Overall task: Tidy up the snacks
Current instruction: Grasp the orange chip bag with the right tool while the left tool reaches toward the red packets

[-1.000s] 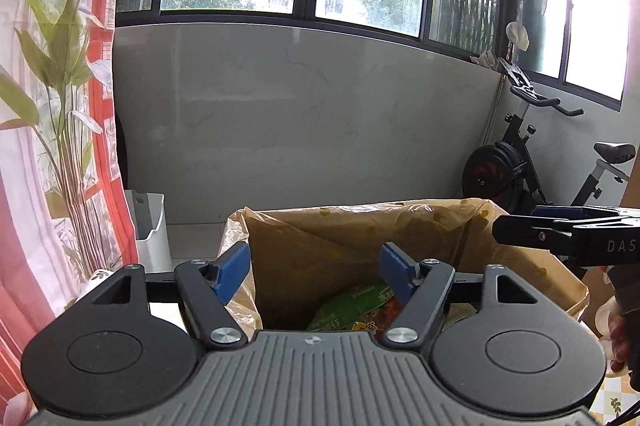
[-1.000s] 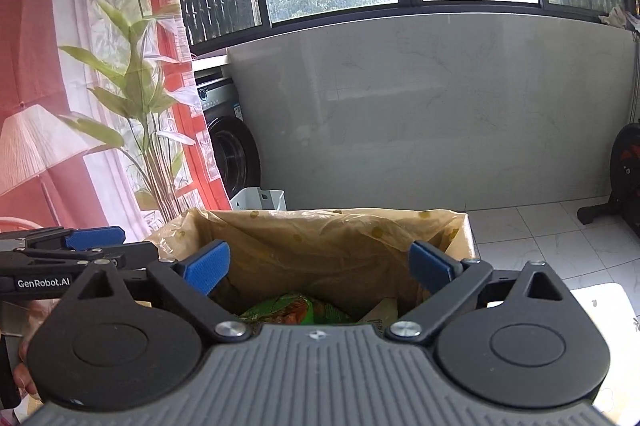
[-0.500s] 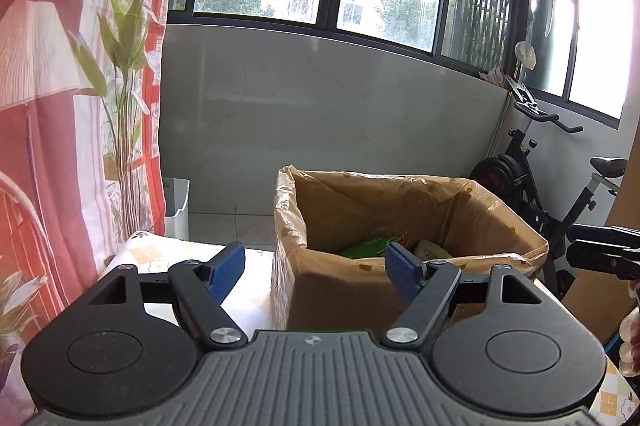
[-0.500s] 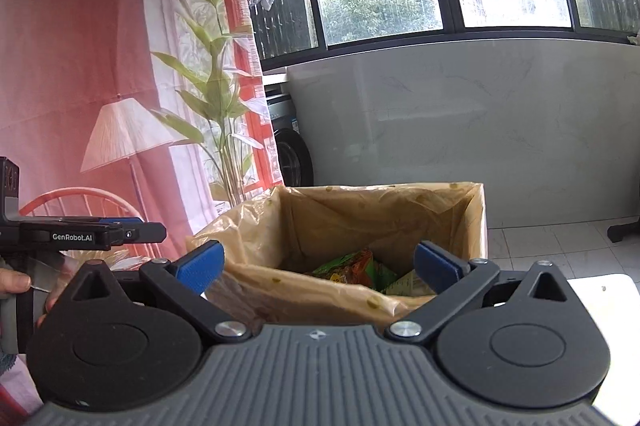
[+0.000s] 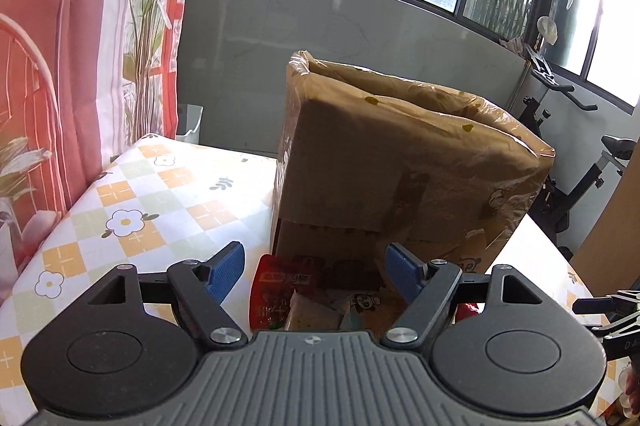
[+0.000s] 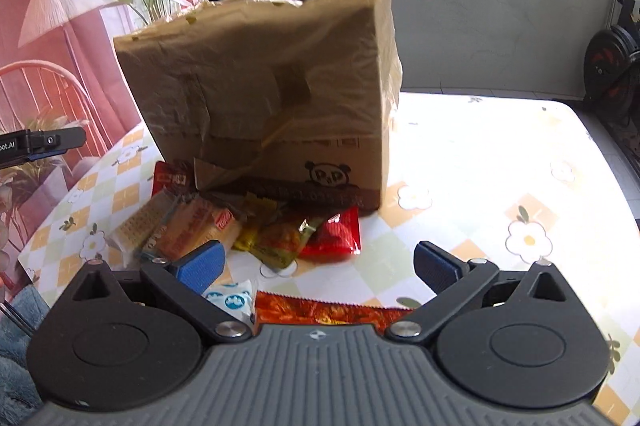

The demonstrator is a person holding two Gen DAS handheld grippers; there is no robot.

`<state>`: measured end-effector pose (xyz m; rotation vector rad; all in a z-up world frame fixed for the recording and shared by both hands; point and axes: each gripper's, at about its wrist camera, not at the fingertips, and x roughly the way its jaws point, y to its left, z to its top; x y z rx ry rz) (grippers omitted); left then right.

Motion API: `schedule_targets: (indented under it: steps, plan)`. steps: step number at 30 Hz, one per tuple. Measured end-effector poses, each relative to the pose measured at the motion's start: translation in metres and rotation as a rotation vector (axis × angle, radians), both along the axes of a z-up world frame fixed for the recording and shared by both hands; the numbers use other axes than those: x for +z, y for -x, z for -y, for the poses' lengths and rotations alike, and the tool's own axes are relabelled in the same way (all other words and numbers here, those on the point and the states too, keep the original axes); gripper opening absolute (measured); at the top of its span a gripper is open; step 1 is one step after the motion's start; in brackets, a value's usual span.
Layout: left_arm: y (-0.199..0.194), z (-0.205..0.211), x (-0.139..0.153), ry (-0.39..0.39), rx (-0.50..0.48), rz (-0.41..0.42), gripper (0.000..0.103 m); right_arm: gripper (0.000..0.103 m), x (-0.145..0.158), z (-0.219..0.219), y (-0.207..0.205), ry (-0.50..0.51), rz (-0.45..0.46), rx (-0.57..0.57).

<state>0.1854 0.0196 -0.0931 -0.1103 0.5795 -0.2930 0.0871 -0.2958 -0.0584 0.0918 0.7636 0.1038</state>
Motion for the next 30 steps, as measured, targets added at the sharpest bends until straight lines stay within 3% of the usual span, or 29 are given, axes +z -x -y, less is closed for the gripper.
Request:
schedule_targets:
  steps: [7, 14, 17, 19, 20, 30]
  plan:
    - [0.004, -0.006, -0.014, 0.005, 0.031, -0.039, 0.079, 0.103, -0.036, -0.002, 0.005, -0.007, -0.151, -0.009]
    - [0.009, 0.003, -0.025, 0.010, 0.022, -0.075, 0.079, 0.103, -0.051, 0.000, 0.002, -0.017, -0.223, -0.037]
    - [0.012, 0.006, -0.032, 0.008, 0.016, -0.093, 0.079, 0.099, -0.054, 0.001, 0.001, -0.020, -0.233, -0.040]
    - [0.014, 0.009, -0.037, 0.009, 0.012, -0.107, 0.079, 0.085, -0.059, 0.000, -0.001, -0.003, -0.257, -0.041]
    - [0.014, 0.010, -0.039, 0.009, 0.010, -0.114, 0.079, 0.085, -0.064, 0.000, -0.003, 0.002, -0.286, -0.038]
    - [0.016, 0.022, -0.051, -0.003, -0.035, -0.164, 0.079, 0.073, -0.053, 0.000, 0.000, -0.039, -0.191, -0.011]
